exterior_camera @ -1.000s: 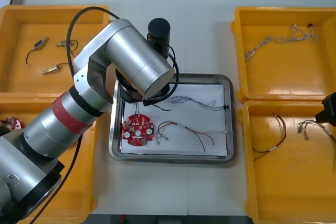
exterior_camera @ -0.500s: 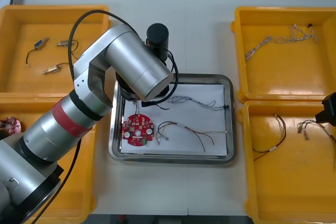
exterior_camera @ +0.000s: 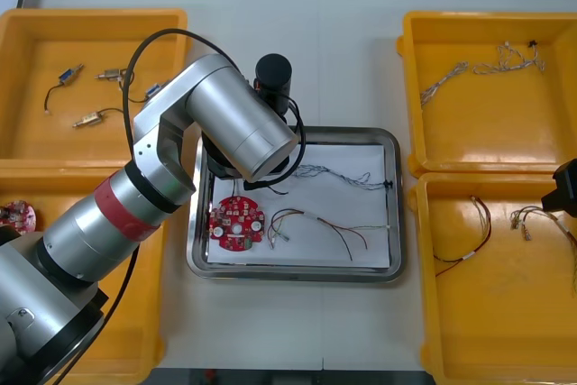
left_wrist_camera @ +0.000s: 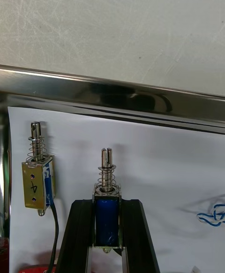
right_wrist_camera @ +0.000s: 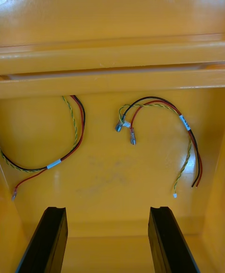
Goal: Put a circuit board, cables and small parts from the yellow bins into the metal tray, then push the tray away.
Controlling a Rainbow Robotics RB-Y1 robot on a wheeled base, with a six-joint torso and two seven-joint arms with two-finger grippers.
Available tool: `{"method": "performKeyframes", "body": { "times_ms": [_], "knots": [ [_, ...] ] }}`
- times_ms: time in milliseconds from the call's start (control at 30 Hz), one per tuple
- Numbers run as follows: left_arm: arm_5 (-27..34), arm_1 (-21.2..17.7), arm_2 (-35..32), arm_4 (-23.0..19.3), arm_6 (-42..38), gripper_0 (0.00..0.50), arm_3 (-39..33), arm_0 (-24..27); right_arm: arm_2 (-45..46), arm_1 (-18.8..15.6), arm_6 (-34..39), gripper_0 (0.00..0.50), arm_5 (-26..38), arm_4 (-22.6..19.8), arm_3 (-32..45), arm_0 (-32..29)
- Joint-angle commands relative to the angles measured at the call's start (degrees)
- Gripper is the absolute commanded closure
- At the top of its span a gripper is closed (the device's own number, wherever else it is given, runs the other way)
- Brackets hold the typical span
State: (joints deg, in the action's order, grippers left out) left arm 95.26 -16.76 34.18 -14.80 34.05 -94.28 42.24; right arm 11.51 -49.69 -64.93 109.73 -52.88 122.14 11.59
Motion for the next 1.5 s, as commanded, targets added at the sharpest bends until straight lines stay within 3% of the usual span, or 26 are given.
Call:
{"method": "performKeyframes", "body": {
  "times_ms": [33,400,433,467,533,667,700,900,1100,1233,1500],
  "knots": [
    [-1.13,1.55,1.15,0.82,3.66,0.5,-0.2,-0.67,1.85,0.56,-0.64,0.0,-0.31,-0.12,1.61,-0.6],
    [-1.74,1.55,1.15,1.17,3.66,0.5,0.06,-1.29,1.85,0.56,-0.64,0.0,-0.31,-0.12,1.61,-0.6],
    [-1.83,1.55,1.15,1.17,3.66,0.453,0.06,-1.2,1.85,0.56,-0.64,0.0,-0.31,-0.12,1.61,-0.6],
    [-1.74,1.55,1.15,1.17,3.57,0.327,-0.03,-1.29,1.85,0.56,-0.64,0.0,-0.31,-0.12,1.61,-0.6],
    [-1.74,1.55,1.15,1.17,3.48,0.194,-0.03,-1.29,1.85,0.56,-0.64,0.0,-0.31,-0.12,1.61,-0.6],
    [-1.66,1.55,1.15,1.17,3.39,0.042,-0.12,-1.29,1.85,0.56,-0.64,0.0,-0.31,-0.12,1.61,-0.6],
    [-1.57,1.55,1.15,1.17,3.39,0.023,-0.38,-1.2,1.85,0.56,-0.64,0.0,-0.31,-0.12,1.61,-0.6],
    [2.91,0.85,0.09,0.12,3.75,0.0,-4.51,-0.85,1.59,0.3,-0.64,0.0,-0.22,-0.03,1.35,-0.34],
    [10.12,-1.35,-3.42,-6.3,4.36,0.0,-10.84,0.65,0.09,-1.02,-1.17,0.0,0.27,0.05,1.61,2.74],
    [14.52,-4.34,-5.36,-10.52,4.45,0.0,-15.06,1.44,-0.61,-1.02,-2.05,0.0,0.27,-1.53,1.7,3.71],
    [14.74,-12.16,-9.75,-19.04,4.36,0.0,-22.79,1.44,-5.97,-1.02,-3.54,0.0,0.27,-3.2,3.99,7.05]
  ]
}}
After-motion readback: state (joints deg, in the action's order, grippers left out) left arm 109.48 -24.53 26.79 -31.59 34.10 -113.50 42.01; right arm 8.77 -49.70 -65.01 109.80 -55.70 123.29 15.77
